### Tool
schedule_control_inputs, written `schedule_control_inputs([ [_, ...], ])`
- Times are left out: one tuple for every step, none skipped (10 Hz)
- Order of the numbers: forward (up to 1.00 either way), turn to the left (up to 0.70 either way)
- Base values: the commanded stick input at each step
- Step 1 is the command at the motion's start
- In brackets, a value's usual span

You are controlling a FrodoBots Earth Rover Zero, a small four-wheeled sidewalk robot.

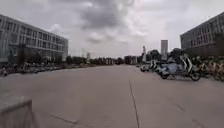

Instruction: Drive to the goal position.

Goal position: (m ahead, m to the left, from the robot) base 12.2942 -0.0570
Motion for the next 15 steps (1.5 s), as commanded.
schedule_control_inputs([
  [0.70,0.00],
  [0.70,0.00],
  [0.70,0.00],
  [0.70,0.00],
  [0.70,0.00],
  [0.70,0.00],
  [0.70,0.00],
  [0.70,0.00],
  [0.70,0.00],
  [0.70,0.00],
  [0.70,0.00],
  [0.70,0.00],
  [0.70,0.00],
  [0.70,0.00],
  [0.70,0.00],
])
